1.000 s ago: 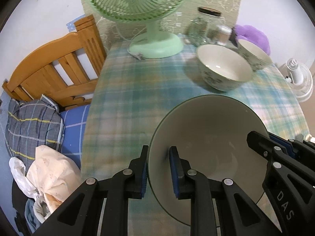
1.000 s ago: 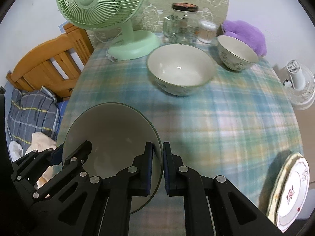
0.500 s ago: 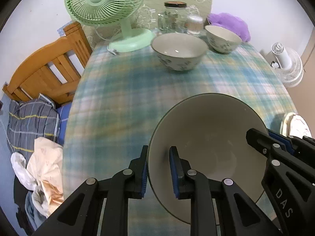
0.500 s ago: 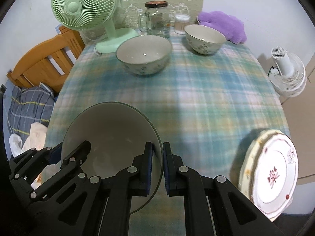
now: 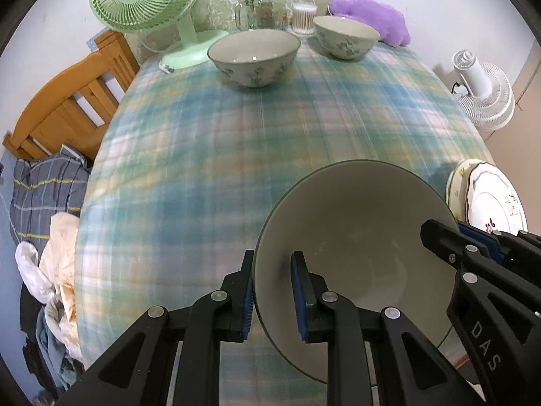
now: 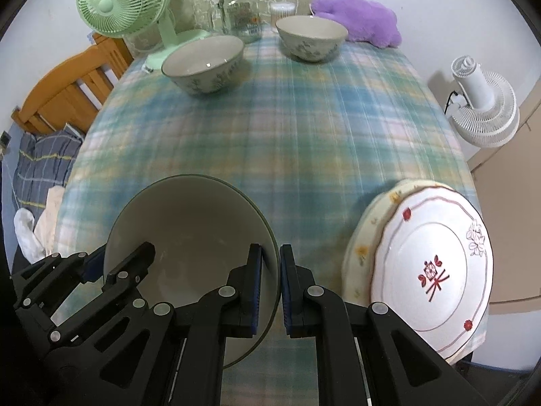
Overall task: Organize plates and bowls
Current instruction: 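Lift the bowl and carry it toward the plate stack, then lower the bowl onto the table beside the plate stack and open both tools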
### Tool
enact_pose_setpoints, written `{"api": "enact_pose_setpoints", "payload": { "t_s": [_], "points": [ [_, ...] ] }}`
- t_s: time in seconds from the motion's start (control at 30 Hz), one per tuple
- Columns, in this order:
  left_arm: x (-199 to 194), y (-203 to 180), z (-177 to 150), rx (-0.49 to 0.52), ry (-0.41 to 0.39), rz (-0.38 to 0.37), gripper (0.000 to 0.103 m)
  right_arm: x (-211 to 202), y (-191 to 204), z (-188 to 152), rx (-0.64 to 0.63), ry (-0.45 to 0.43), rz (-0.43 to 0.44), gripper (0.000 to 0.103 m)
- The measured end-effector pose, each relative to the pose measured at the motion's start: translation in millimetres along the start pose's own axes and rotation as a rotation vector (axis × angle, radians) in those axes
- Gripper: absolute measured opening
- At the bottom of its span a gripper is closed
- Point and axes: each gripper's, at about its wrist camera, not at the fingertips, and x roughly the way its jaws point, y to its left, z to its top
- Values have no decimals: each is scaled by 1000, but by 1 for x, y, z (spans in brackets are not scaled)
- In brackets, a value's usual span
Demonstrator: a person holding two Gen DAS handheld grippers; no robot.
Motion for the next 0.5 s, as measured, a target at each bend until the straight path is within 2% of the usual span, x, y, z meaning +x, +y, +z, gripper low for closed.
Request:
{"api": "enact_pose_setpoints", "payload": {
  "t_s": [0.23,0.43,0.5],
  "points": [
    [11,-11,-10,-27,42,49,18,16,-12,-10,-21,55,43,13],
    [11,-17,-11,-49,15,106,18,21,-15,-10,-58,37,68,13],
    [10,-21,-12,-44,3,118,22,21,-17,-10,-69,30,78,14]
  ]
}}
